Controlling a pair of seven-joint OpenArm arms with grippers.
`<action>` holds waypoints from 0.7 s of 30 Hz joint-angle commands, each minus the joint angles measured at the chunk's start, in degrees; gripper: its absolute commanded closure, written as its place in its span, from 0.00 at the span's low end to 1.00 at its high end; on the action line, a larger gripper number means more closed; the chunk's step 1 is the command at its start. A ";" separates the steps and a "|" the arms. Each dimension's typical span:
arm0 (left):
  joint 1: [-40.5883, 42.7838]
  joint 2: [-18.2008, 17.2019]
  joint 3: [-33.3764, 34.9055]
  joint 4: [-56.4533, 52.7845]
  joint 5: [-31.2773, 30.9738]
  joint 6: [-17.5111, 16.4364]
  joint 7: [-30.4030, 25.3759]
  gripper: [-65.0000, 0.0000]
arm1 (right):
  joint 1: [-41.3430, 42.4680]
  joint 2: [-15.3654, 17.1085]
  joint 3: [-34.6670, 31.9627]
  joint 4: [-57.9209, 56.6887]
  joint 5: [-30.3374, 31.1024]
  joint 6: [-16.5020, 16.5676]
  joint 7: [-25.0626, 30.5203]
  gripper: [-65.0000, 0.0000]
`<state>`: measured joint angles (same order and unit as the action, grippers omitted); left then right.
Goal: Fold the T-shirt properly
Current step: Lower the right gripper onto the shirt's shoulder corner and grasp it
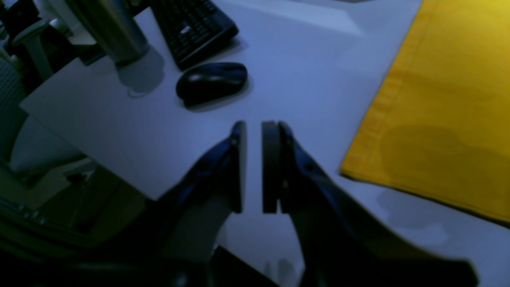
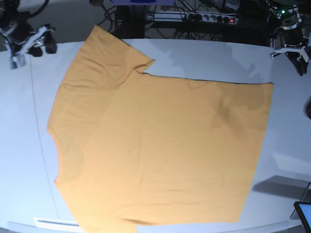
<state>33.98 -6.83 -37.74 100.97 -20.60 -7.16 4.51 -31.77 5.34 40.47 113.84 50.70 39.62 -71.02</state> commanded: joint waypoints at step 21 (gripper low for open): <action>0.27 -0.77 -0.46 0.88 -0.19 0.52 -1.74 0.88 | 2.10 -1.61 -12.38 -6.19 1.21 0.38 1.00 0.51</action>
<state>33.82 -6.85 -37.74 100.97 -20.60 -7.14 4.54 -29.69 3.42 27.83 106.96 50.65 39.62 -70.94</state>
